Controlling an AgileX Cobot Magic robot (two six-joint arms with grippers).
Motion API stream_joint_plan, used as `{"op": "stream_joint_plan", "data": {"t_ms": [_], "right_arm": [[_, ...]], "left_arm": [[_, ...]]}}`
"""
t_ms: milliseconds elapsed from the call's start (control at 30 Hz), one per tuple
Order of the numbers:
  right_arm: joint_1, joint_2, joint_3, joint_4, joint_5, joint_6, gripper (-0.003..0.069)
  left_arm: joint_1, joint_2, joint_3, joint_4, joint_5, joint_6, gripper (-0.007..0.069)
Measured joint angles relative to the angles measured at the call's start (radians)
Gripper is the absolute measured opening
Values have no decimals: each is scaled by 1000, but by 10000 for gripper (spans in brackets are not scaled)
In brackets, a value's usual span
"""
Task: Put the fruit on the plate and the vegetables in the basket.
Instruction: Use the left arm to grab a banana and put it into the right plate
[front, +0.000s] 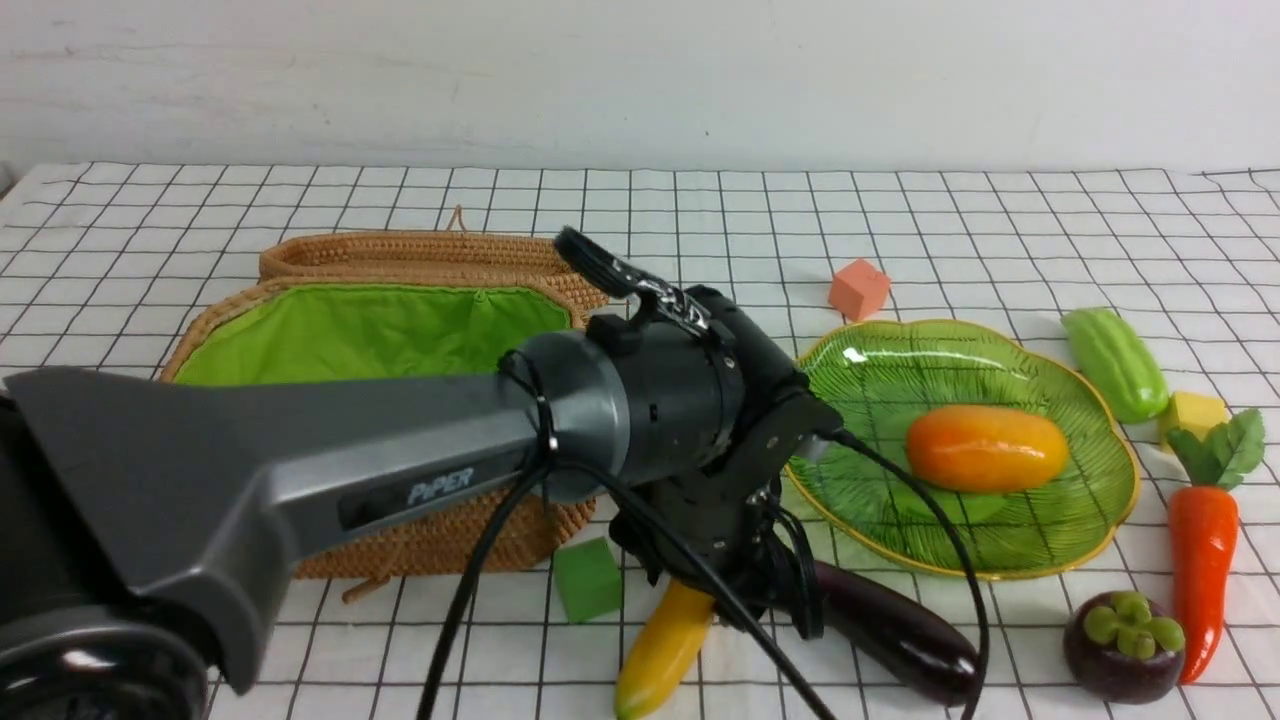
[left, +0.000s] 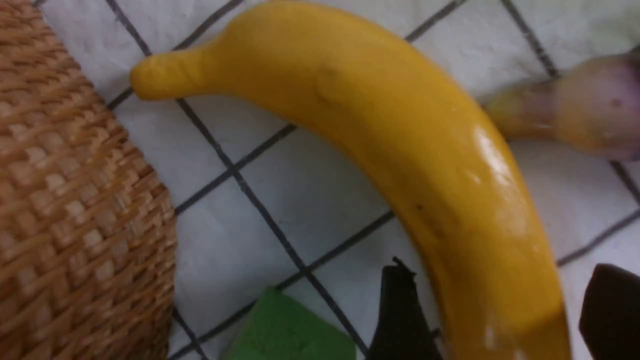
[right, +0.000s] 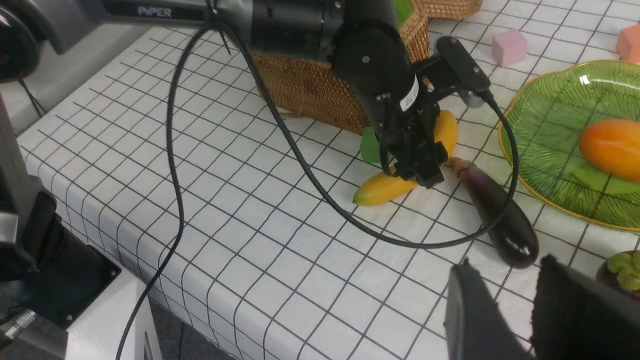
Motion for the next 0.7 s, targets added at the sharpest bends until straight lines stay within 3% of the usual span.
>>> {"op": "stream_joint_plan", "data": {"t_ms": [133, 267, 533, 700], "right_arm": [[0, -1, 0, 1, 0, 0, 214], [0, -4, 0, 1, 0, 0, 214], [0, -4, 0, 1, 0, -1, 214], [0, -4, 0, -53, 0, 11, 219]], "left_arm": [[0, 32, 0, 24, -5, -19, 416], [0, 34, -3, 17, -6, -29, 302], [0, 2, -48, -6, 82, -30, 304], [0, -79, -199, -57, 161, -5, 304]]}}
